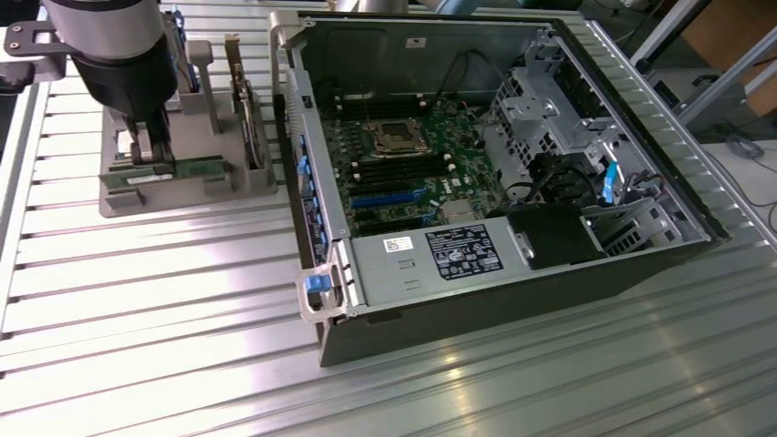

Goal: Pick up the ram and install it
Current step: 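Pick up the ram and move it above insertion slot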

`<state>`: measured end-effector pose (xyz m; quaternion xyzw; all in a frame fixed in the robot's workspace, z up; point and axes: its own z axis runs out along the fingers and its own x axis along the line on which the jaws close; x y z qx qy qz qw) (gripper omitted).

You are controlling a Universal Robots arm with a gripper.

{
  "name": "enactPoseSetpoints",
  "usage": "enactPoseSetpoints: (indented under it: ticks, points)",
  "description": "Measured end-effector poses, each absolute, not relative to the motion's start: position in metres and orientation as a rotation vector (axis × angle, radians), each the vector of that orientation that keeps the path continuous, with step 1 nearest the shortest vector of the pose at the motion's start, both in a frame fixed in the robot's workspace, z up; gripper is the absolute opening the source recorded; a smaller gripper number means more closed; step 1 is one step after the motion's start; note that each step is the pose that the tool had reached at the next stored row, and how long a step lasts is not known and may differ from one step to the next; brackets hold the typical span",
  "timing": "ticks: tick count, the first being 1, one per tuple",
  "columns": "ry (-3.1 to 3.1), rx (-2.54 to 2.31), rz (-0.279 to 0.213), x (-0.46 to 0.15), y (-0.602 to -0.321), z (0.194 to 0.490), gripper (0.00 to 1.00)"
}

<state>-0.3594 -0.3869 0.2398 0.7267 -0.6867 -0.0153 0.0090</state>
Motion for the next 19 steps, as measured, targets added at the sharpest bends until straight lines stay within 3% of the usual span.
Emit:
enactPoseSetpoints:
  ticks: [19]
  points:
    - [-2.145,2.27,-0.048,-0.359,-0.387,0.256,0.12]
